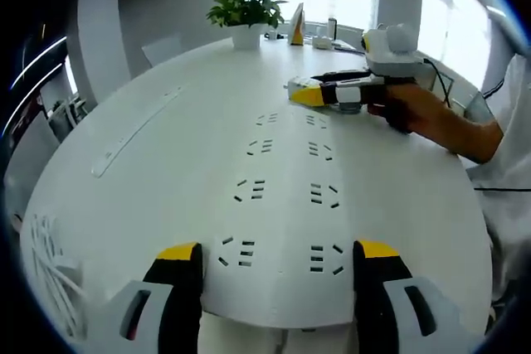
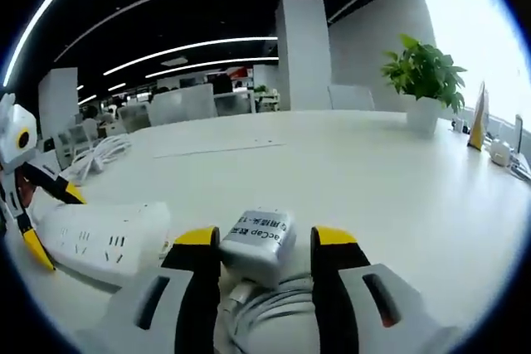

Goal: Straighten the power strip on the desk, plug the charger into it

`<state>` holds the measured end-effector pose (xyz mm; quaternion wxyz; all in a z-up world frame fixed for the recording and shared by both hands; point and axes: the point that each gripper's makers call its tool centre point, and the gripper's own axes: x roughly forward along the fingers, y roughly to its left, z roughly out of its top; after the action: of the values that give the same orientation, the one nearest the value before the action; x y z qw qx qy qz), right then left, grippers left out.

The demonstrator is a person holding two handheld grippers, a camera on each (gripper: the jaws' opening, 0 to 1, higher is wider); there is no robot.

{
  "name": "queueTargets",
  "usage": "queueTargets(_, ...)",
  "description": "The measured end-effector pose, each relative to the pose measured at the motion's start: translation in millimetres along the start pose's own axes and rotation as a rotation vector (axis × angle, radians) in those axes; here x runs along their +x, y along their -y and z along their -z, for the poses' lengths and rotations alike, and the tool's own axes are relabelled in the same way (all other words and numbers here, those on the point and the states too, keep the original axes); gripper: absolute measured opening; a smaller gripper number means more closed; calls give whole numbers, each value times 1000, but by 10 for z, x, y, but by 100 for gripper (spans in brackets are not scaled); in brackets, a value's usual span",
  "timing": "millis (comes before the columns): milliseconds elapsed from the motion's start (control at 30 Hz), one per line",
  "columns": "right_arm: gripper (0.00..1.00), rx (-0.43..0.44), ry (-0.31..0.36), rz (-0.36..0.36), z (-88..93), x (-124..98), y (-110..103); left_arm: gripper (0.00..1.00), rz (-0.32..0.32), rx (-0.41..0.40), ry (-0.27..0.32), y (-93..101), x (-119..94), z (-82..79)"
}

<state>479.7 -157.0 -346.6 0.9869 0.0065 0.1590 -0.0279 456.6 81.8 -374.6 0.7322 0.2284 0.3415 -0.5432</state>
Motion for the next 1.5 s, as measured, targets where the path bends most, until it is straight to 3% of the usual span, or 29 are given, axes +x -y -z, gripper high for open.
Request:
queueTargets(100, 36, -6, 6, -15, -8, 24, -37, 75, 0, 0, 1, -3, 0, 2)
queueTargets(400, 33, -30, 10, -67, -7, 26, -63, 75, 0, -1, 4, 1, -2, 7)
queueTargets(867, 27, -170, 23, -439, 5, -49, -83, 75, 0, -2, 21, -1, 1, 9)
queueTargets(1167, 27, -407, 65, -607, 15, 14, -95, 75, 0, -3, 21, -3, -1, 14)
queueTargets(1500, 27, -446, 79, -762, 9, 69, -100, 75, -1, -4, 20, -10, 3, 11)
